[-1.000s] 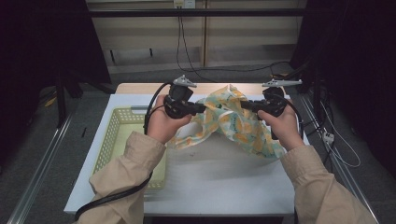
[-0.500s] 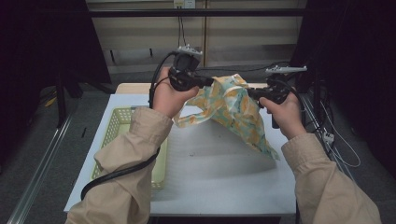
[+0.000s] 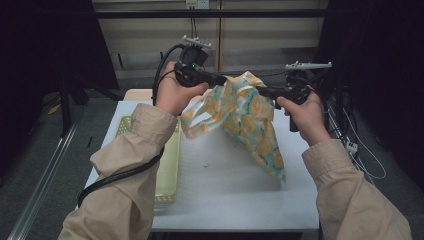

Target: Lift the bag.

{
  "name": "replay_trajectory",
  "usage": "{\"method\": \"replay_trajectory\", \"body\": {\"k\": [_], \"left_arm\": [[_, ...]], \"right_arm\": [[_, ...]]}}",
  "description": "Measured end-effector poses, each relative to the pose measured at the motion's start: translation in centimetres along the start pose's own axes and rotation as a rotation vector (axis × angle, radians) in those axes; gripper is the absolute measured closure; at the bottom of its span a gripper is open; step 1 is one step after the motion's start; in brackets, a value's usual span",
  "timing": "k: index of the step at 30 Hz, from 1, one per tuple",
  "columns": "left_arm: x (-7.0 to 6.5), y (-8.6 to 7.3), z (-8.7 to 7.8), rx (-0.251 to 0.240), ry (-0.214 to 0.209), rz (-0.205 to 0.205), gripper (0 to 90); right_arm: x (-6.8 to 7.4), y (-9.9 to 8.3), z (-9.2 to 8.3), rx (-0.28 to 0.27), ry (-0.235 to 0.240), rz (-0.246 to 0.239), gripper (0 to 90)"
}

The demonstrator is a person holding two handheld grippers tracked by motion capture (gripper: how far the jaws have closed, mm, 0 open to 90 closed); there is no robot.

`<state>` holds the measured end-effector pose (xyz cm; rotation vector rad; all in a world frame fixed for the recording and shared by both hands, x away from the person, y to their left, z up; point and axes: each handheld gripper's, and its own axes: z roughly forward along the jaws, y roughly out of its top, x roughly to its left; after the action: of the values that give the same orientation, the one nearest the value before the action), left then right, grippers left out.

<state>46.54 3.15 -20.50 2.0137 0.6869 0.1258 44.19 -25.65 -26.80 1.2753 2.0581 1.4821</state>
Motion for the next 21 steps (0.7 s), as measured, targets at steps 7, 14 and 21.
{"method": "replay_trajectory", "body": {"k": [7,14,21], "left_arm": [[1.0,-2.5,-1.2,0.011,-0.017,-0.077,36.0],[1.3,-4.7,-2.6,0.029,-0.019,-0.085,16.3],[2.3,-7.7,-4.6,0.044,0.009,-0.089,10.3]], "right_arm": [[1.5,-0.8,0.8,0.025,0.025,0.004,40.3],[2.3,-0.8,-0.6,0.005,0.001,0.013,20.4],[1.5,-2.3,-2.7,0.012,-0.027,0.008,17.5]]}}
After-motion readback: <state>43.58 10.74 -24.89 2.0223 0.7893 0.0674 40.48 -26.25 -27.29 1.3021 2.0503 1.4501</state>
